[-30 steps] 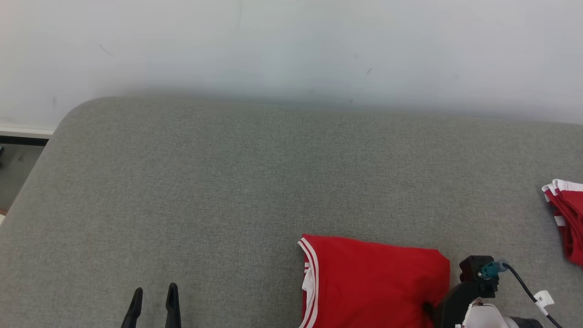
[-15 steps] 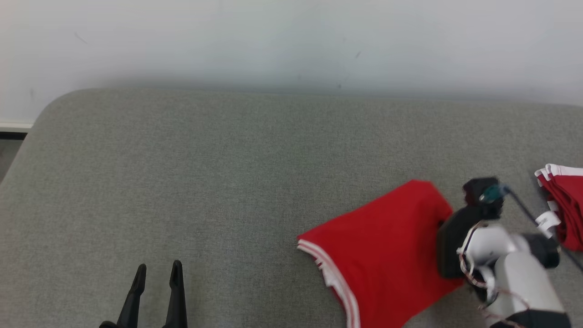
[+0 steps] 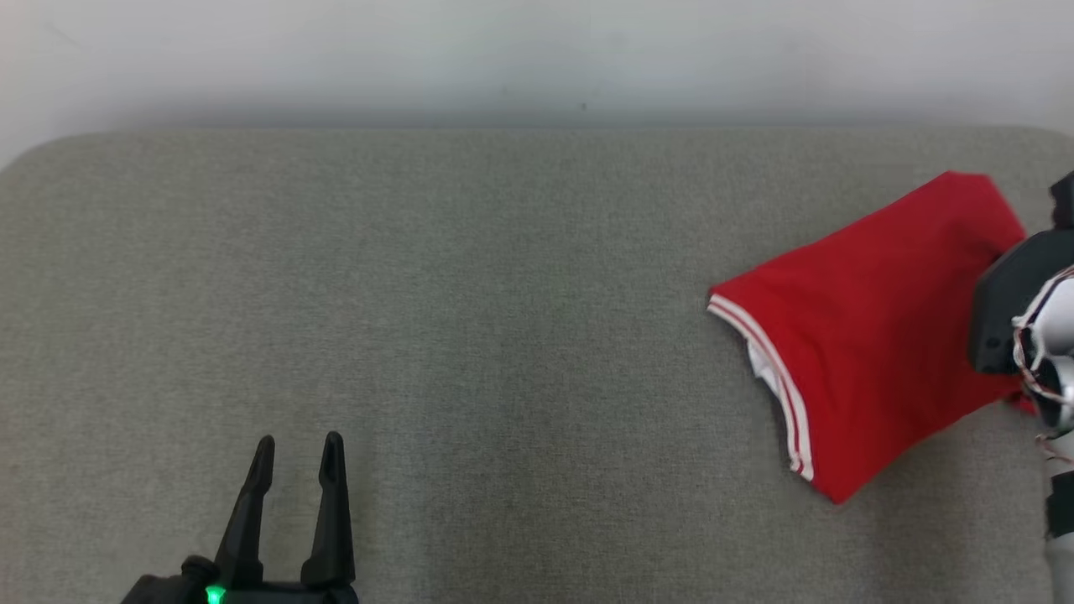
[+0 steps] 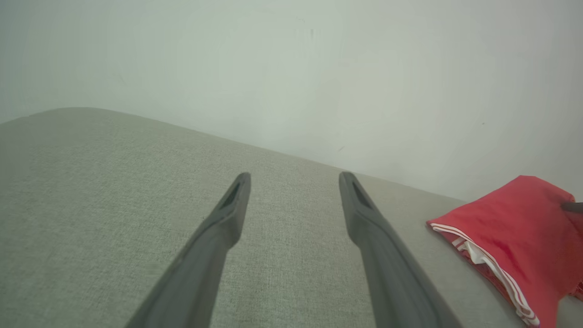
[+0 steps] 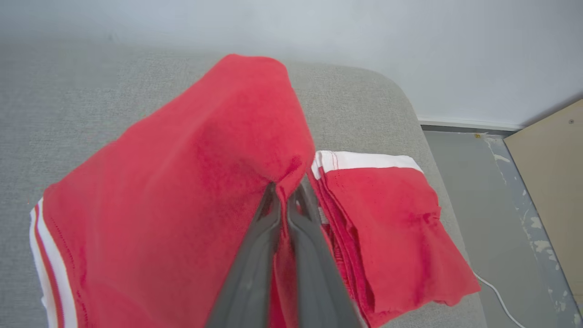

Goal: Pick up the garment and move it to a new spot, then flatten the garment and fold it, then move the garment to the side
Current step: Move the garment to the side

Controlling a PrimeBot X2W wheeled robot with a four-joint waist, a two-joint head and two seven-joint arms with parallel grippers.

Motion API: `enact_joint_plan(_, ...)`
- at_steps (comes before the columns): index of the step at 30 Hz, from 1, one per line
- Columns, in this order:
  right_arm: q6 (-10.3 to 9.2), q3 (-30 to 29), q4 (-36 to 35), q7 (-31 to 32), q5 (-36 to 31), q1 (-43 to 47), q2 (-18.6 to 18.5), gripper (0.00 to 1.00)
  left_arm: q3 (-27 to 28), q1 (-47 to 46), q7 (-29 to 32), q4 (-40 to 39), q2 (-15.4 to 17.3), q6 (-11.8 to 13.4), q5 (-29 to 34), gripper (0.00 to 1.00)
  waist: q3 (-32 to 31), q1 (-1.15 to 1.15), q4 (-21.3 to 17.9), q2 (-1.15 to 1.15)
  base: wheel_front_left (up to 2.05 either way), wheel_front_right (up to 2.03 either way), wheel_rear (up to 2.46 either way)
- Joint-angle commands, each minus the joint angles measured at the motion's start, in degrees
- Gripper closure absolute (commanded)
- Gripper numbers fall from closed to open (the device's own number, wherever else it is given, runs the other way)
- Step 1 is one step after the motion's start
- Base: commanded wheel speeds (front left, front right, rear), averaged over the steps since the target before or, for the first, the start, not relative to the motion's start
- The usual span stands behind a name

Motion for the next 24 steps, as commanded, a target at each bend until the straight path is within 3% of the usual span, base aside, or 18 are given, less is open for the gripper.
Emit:
enact_joint_plan(1,-0.14,-0.7,-0.7,0.3,-0.6,-1.0,-1.1,1.00,-0.1,-1.3,-0.1,-0.5,0.2,0.1,0.1,0.00,2.6,-0.01,-1.8,-0.01,0.00,0.00,0.00)
enact_joint_plan(15,-0.14,-11.8,-7.7,0.5,-4.5,-1.7,-4.9,1.00,-1.6,-5.7,-0.1,-0.4,2.6,0.1,-0.3,0.00,8.9,-0.01,-2.8,-0.01,0.00,0.00,0.00)
enact_joint_plan(24,-0.14,-19.2,-5.9,-4.5,-13.7,-2.4,-9.2,1.00,-3.2,-9.0,-0.1,-0.8,5.0,0.1,0.0,0.00,13.8,-0.01,-1.0,-0.01,0.00,0.00,0.00)
